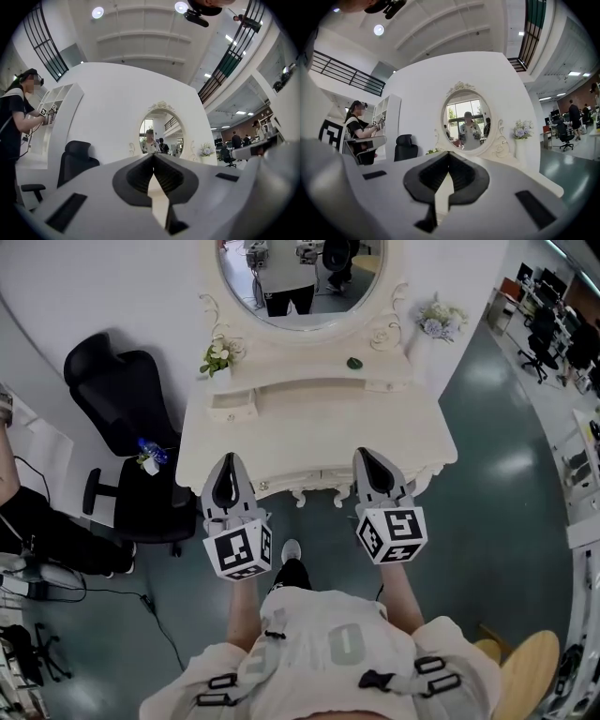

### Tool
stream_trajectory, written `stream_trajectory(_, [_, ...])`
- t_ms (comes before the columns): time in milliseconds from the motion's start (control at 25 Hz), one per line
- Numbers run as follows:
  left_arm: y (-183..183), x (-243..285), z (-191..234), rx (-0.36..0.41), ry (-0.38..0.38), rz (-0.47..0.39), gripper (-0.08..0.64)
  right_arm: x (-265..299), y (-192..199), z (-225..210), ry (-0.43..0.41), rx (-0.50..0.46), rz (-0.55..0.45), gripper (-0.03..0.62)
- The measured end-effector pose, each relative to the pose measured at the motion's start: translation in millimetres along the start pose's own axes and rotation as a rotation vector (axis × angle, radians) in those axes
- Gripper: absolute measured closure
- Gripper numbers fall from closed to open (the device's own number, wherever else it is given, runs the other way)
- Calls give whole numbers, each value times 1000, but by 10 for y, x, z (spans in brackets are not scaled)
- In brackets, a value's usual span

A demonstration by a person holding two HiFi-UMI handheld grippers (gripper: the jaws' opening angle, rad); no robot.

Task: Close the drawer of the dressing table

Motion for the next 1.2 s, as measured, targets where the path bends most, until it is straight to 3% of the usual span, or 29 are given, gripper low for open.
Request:
stream_trajectory(480, [-4,1384,1069,17,36,-3,540,1728,-174,401,-14,3,4,584])
stream_trajectory(800, [-31,1695,1410,34,-24,-8,540,2259,-226,437,-14,11,0,584])
stream_trajectory(1200, [-5,1757,1471,29,-85,1,540,2465,-230,348,-49,-2,-2,584])
Point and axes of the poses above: the fingertips, and each gripper's own axes: x forward along the fingers, z to its left, y out of its underside, the point moved 5 cm from there along -x, backward along the fingers, and after that the axes turned 8 degrees about -x, right-handed, at the moved point
